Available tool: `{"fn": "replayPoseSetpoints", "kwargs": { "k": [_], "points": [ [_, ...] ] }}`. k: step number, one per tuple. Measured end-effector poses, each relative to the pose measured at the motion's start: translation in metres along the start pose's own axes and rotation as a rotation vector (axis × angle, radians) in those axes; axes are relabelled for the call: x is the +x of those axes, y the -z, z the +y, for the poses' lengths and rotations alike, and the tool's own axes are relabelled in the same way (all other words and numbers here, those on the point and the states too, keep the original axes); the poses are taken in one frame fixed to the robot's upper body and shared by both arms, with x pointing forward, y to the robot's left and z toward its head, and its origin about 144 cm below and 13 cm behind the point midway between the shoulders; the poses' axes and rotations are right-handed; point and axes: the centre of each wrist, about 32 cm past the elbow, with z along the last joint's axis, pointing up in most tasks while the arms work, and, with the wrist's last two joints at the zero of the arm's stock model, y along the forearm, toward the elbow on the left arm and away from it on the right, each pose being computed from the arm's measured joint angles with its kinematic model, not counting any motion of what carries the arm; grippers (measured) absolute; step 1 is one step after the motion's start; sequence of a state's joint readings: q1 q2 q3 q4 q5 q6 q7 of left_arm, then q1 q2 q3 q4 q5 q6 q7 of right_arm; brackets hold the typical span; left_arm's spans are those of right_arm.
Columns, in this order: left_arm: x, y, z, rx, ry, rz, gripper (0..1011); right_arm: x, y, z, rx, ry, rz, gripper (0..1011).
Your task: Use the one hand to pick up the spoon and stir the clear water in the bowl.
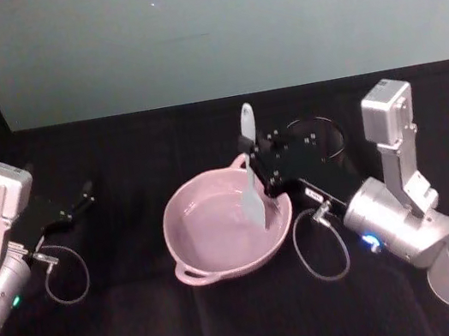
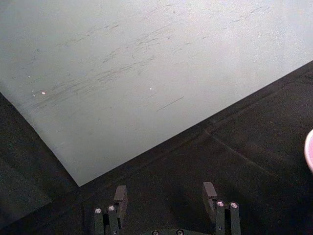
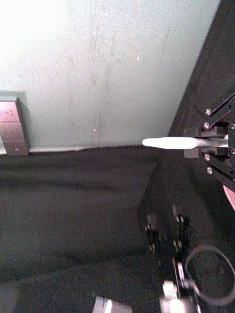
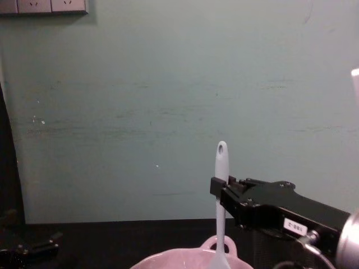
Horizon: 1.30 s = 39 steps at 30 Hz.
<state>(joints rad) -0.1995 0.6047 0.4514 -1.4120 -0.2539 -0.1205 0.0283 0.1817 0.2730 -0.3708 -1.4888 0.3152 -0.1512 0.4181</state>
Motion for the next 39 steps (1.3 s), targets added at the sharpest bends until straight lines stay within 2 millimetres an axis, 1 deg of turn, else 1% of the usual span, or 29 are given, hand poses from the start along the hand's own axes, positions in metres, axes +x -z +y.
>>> {"fn": "replayPoseSetpoints", "kwargs": {
  "k": [3, 8, 13, 17, 22, 27, 32, 39],
  "points": [
    [0.0, 0.0, 0.0, 0.0, 0.0, 0.0, 1011, -0.005, -0.002, -0.008, -0.007, -0.027, 0.027, 123],
    [0.0, 0.0, 0.0, 0.0, 0.0, 0.0, 1011, -0.015, -0.003, -0.01, -0.008, -0.066, 0.055, 123],
    [0.0, 0.0, 0.0, 0.0, 0.0, 0.0, 1011, -0.025, -0.003, -0.002, -0.001, -0.09, 0.068, 123],
    [0.0, 0.0, 0.0, 0.0, 0.0, 0.0, 1011, -0.031, 0.001, 0.013, 0.001, -0.094, 0.073, 123],
    [0.0, 0.0, 0.0, 0.0, 0.0, 0.0, 1011, -0.031, 0.007, 0.029, 0.02, -0.067, 0.046, 123],
    [0.0, 0.0, 0.0, 0.0, 0.0, 0.0, 1011, -0.026, 0.012, 0.039, 0.046, -0.029, 0.002, 123],
    [0.0, 0.0, 0.0, 0.0, 0.0, 0.0, 1011, -0.02, 0.015, 0.041, 0.049, -0.001, -0.021, 123],
    [0.0, 0.0, 0.0, 0.0, 0.0, 0.0, 1011, -0.015, 0.015, 0.039, 0.05, 0.022, -0.026, 123]
  ]
}}
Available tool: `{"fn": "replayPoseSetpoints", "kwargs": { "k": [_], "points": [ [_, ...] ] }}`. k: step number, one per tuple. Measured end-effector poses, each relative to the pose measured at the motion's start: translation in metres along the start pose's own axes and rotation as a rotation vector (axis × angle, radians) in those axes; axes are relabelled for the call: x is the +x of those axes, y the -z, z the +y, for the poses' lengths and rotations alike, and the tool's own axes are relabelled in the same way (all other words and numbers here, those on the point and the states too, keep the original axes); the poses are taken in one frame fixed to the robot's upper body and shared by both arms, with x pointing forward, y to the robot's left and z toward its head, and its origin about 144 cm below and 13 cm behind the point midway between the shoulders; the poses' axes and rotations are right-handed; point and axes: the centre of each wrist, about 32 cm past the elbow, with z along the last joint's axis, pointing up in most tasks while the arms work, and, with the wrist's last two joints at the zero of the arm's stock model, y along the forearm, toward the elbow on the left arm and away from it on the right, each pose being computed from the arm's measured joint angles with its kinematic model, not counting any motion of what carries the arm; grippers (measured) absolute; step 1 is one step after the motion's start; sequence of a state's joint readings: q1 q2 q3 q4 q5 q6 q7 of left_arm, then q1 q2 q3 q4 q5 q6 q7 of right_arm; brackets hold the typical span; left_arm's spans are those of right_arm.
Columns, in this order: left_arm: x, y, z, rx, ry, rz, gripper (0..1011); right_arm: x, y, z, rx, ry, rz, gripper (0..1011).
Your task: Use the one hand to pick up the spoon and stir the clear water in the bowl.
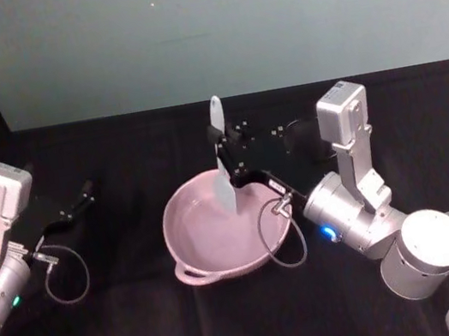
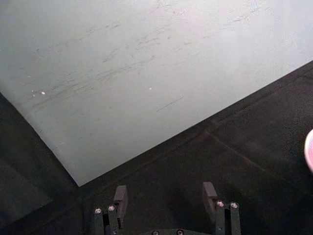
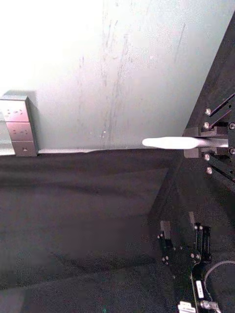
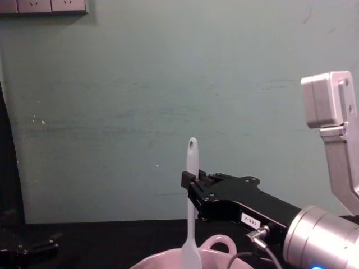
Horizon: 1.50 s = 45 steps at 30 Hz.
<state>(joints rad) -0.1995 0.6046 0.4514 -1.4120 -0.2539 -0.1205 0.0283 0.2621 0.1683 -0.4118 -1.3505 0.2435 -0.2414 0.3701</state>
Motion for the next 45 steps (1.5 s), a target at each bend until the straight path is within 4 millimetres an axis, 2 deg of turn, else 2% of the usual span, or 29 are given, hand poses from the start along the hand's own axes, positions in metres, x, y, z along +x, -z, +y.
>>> {"fn": "replayPoseSetpoints", "kwargs": {
  "k": [29, 36, 45],
  "points": [
    [0.0, 0.0, 0.0, 0.0, 0.0, 0.0, 1011, 0.001, 0.008, -0.006, -0.027, 0.005, 0.016, 123],
    [0.0, 0.0, 0.0, 0.0, 0.0, 0.0, 1011, 0.003, -0.003, -0.011, -0.013, -0.002, 0.036, 123],
    [0.0, 0.0, 0.0, 0.0, 0.0, 0.0, 1011, 0.006, -0.031, -0.017, 0.028, -0.013, 0.06, 123]
  ]
}}
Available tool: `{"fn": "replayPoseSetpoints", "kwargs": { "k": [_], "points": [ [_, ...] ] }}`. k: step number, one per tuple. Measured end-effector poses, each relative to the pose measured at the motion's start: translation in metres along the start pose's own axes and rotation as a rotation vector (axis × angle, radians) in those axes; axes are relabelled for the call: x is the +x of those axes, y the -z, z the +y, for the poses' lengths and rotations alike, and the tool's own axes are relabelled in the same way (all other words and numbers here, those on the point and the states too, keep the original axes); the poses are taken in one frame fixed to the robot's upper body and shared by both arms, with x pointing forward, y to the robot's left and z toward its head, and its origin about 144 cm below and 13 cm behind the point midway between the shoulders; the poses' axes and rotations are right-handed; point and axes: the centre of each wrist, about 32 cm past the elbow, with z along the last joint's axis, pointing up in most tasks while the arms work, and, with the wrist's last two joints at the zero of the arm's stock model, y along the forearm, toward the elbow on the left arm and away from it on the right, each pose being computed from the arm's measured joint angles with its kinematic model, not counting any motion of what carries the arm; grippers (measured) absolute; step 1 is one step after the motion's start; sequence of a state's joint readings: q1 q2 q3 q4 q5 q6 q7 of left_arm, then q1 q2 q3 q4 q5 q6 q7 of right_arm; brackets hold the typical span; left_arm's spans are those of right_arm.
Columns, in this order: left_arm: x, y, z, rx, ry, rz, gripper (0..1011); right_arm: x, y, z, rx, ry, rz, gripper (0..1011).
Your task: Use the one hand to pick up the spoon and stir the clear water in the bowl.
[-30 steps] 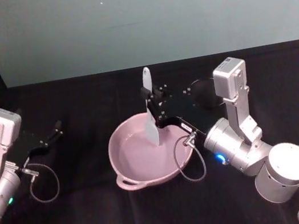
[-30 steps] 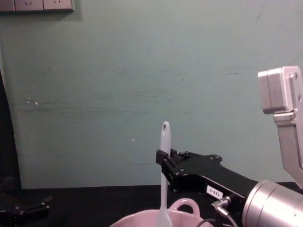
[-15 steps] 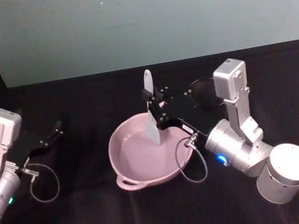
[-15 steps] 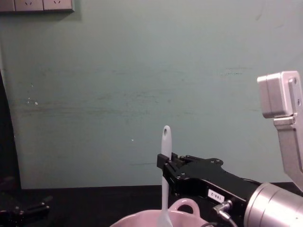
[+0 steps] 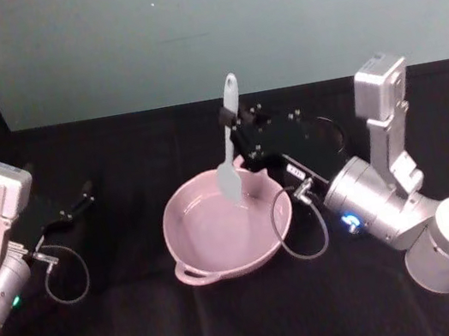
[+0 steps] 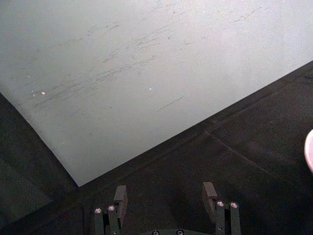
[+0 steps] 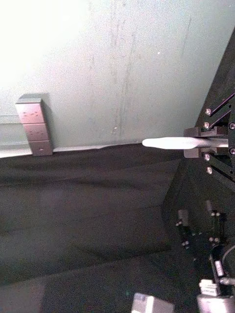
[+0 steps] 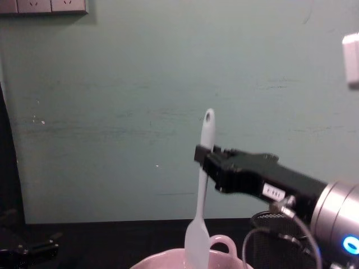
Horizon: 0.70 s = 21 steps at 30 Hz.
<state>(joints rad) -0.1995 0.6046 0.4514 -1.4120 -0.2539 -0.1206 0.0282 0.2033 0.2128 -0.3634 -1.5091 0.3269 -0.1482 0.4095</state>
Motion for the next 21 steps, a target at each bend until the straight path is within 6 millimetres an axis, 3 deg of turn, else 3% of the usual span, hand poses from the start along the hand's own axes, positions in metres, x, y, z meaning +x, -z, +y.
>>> {"fn": "replayPoseSetpoints", "kwargs": {
  "k": [11, 21],
  "points": [
    [0.0, 0.0, 0.0, 0.0, 0.0, 0.0, 1011, 0.008, -0.034, -0.006, 0.036, -0.002, 0.031, 123],
    [0.0, 0.0, 0.0, 0.0, 0.0, 0.0, 1011, 0.018, -0.052, -0.023, 0.069, 0.143, 0.116, 123]
  ]
}}
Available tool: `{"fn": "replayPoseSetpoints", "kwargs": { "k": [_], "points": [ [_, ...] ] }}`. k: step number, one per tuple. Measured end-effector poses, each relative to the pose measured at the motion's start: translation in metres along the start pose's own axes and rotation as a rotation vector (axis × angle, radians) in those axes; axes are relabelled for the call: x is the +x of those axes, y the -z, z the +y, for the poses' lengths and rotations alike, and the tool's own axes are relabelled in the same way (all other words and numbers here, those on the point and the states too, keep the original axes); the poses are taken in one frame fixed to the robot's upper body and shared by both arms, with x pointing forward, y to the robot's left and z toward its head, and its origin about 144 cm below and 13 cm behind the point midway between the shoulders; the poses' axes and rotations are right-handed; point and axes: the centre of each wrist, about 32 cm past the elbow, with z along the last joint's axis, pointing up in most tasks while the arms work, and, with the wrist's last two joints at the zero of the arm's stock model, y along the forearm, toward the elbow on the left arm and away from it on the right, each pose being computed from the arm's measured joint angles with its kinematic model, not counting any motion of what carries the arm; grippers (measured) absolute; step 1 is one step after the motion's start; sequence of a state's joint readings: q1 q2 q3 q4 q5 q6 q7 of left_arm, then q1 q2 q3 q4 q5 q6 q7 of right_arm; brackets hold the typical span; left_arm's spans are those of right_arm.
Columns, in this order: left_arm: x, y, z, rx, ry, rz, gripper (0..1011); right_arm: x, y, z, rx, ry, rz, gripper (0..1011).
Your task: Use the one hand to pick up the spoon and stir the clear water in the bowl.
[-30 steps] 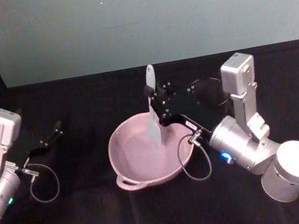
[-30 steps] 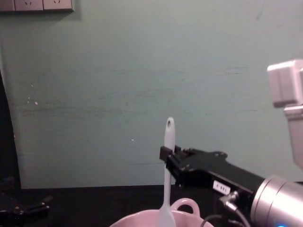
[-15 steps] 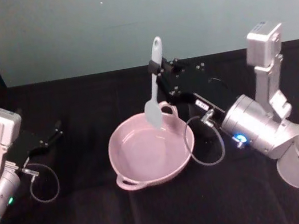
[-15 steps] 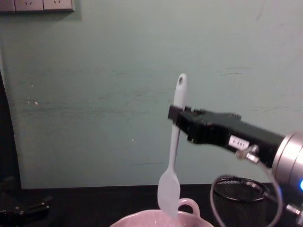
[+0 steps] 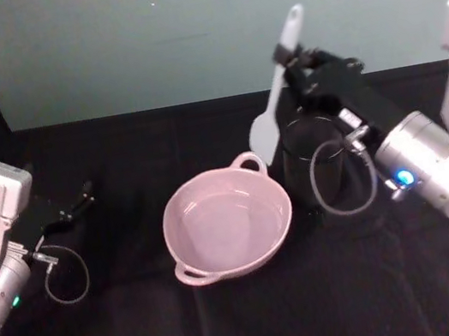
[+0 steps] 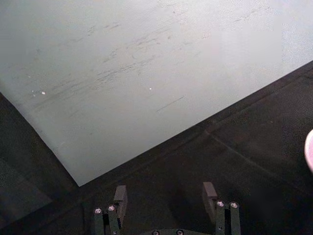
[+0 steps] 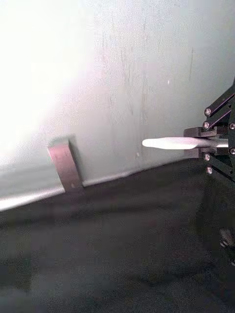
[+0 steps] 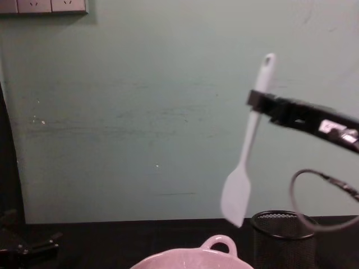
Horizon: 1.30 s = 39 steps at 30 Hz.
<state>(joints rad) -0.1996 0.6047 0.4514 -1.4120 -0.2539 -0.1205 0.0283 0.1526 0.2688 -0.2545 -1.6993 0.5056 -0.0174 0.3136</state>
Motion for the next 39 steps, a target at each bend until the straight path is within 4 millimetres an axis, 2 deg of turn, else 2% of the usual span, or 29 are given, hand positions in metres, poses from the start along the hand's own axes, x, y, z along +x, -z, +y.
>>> {"fn": "replayPoseSetpoints", "kwargs": {
  "k": [9, 19, 28, 39],
  "points": [
    [0.0, 0.0, 0.0, 0.0, 0.0, 0.0, 1011, 0.008, -0.012, -0.009, 0.013, 0.152, 0.074, 123],
    [0.0, 0.0, 0.0, 0.0, 0.0, 0.0, 1011, 0.014, -0.014, -0.004, -0.011, 0.304, 0.115, 123],
    [0.0, 0.0, 0.0, 0.0, 0.0, 0.0, 1011, 0.021, -0.008, 0.005, -0.044, 0.38, 0.128, 123],
    [0.0, 0.0, 0.0, 0.0, 0.0, 0.0, 1011, 0.03, 0.01, 0.011, -0.097, 0.415, 0.155, 123]
  ]
}}
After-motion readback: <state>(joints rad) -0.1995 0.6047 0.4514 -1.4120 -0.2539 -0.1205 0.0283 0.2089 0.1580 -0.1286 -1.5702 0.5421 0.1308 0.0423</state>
